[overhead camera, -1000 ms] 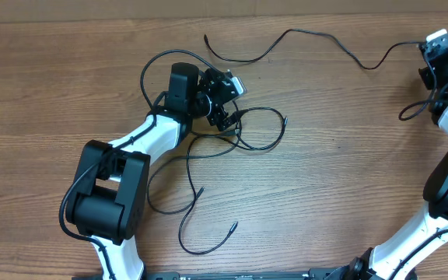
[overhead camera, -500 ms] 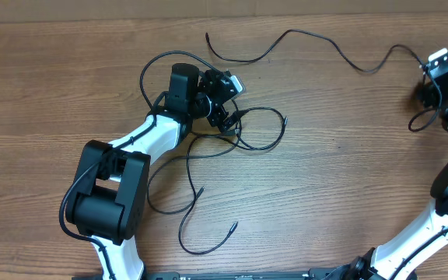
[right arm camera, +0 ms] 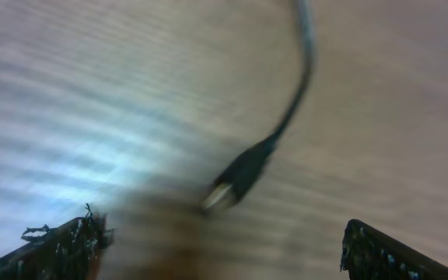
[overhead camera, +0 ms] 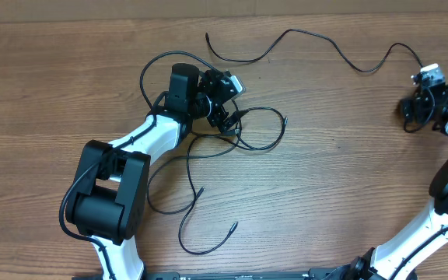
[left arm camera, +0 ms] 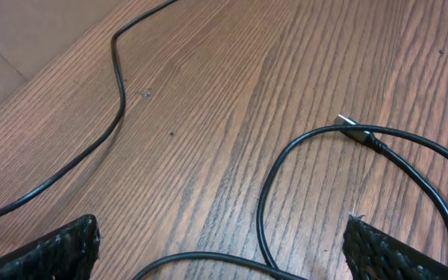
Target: Untangle cables
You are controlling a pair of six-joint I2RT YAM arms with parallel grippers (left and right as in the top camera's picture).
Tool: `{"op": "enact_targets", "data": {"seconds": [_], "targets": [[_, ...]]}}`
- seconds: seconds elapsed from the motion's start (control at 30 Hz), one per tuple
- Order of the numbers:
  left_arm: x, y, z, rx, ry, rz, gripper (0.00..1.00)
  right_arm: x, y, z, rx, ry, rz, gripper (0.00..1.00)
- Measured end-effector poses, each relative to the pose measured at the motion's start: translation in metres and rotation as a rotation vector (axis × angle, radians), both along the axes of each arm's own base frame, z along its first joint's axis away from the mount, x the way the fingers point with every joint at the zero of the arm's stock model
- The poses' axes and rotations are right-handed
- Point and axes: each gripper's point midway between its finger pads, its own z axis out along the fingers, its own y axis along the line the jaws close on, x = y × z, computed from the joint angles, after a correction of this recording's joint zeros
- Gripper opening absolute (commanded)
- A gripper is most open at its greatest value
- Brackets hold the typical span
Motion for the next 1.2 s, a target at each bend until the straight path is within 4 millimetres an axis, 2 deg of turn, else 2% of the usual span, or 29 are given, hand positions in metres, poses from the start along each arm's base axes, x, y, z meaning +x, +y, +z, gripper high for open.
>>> {"op": "enact_targets", "data": {"seconds": [0.23,0.4,0.57,0.77,0.93,1.07,1.2], "targets": [[0.000,0.000,0.000,0.000,0.000,0.000,1.00,-0.012,0.014,-0.010,0.182,0.051,-0.130,1.00],[-0.002,0.001,-0.003,0.005,0.016,0.000,0.99,-0.017,0.037,-0.012,0.350,0.069,-0.157,1.00],[-0.003,0.001,-0.005,0.008,0.026,0.000,1.00,-0.009,0.063,-0.003,0.486,0.033,-0.101,1.00],[-0.003,0.001,-0.005,0.008,0.026,0.000,1.00,0.006,0.085,0.004,0.516,0.002,-0.050,1.00],[-0.003,0.001,-0.005,0.008,0.026,0.000,1.00,0.016,0.089,0.005,0.511,-0.014,-0.083,1.00],[-0.003,0.001,-0.005,0.008,0.026,0.000,1.00,0.020,0.086,-0.006,0.523,-0.015,-0.114,1.00],[-0.003,0.001,-0.005,0.008,0.026,0.000,1.00,0.028,0.080,-0.008,0.513,-0.049,-0.121,1.00]]}}
